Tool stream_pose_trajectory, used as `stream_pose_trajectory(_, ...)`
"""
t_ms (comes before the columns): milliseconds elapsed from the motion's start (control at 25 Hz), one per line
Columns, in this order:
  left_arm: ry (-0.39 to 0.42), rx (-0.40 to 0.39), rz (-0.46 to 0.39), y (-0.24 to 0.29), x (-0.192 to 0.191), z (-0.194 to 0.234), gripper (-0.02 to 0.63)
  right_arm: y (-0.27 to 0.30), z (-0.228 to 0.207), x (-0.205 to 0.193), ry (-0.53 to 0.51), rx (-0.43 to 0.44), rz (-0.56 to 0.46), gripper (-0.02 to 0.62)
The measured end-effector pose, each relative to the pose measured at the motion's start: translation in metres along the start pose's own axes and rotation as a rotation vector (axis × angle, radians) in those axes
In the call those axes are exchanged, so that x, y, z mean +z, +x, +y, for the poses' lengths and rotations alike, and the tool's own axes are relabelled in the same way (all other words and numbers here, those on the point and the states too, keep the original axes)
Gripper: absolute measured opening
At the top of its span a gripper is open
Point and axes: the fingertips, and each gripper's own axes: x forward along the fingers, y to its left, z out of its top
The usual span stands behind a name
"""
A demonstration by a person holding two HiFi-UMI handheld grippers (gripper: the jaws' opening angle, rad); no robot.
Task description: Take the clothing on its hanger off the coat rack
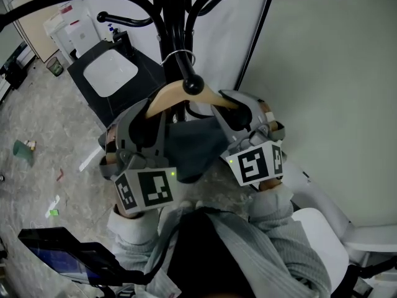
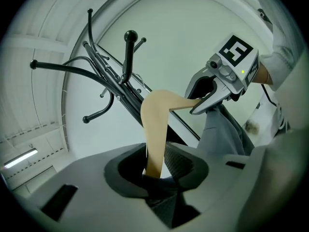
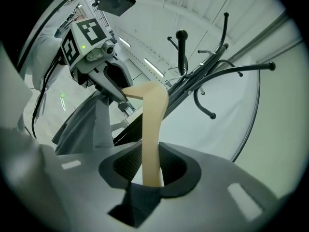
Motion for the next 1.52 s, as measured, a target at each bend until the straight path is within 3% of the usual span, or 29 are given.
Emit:
stream_pose_trajectory(240, 0.011, 0.002, 0.011, -0.001, 0.001, -0.001, 0.114, 0.0, -0.001, 0.0, -0.03, -0.03, 0.034, 0.098)
stream_pose_trajectory(520, 0.025, 0.05, -0.081, -0.024, 0.031, 0.013, 0.114, -0.028, -0.019, 0.029, -0.061, -0.122, 0.002, 0.1)
stream_pose_trajectory(680, 0.036, 0.032, -0.137, -0.034, 0.053, 0.012, 0.114, -0.052, -0.03, 0.037, -0.073, -0.177, 0.01, 0.1)
stream_pose_trajectory(960, 0.045, -0.052, -0.228, -0.033, 0.086, -0.009, 0.114, -0.095, -0.044, 0.026, -0.066, -0.27, 0.092, 0.1)
stream_pose_trajectory(1520, 0.032, -0.309, -0.395, 0.0, 0.144, -0.111, 0.114, -0.187, -0.053, -0.052, -0.009, -0.415, 0.378, 0.1)
